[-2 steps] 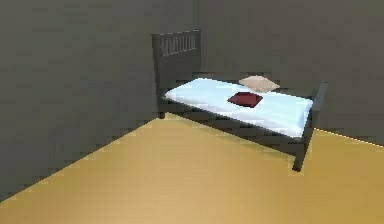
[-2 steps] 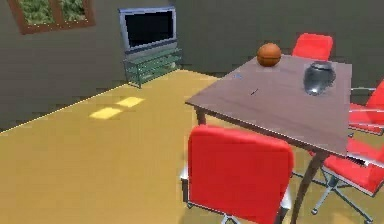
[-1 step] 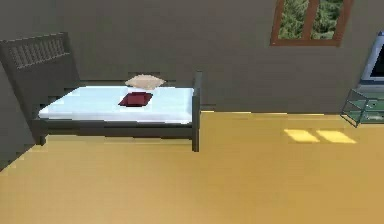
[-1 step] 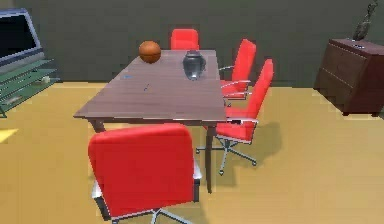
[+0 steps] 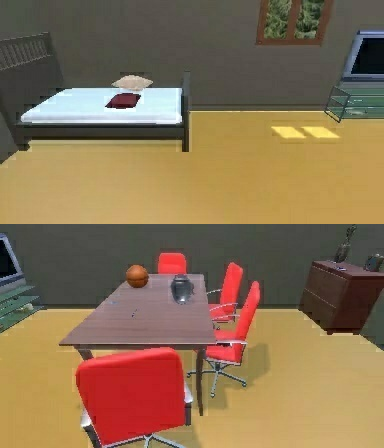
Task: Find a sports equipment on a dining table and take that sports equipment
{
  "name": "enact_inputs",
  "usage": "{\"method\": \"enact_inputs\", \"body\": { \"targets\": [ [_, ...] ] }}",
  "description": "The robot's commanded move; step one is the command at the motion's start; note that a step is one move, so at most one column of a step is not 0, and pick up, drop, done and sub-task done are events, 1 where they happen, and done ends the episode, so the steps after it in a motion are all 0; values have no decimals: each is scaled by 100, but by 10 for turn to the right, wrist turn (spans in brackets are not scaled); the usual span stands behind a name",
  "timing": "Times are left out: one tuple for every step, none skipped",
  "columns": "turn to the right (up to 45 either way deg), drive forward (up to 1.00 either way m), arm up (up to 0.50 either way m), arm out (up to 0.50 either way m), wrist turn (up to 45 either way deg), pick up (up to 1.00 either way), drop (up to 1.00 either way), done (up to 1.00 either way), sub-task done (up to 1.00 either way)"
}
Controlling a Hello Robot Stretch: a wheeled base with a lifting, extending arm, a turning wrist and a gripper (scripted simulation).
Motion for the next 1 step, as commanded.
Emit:
{"method": "enact_inputs", "body": {
  "targets": [
    [0,65,0,0,0,0,0,0,0]
  ]
}}
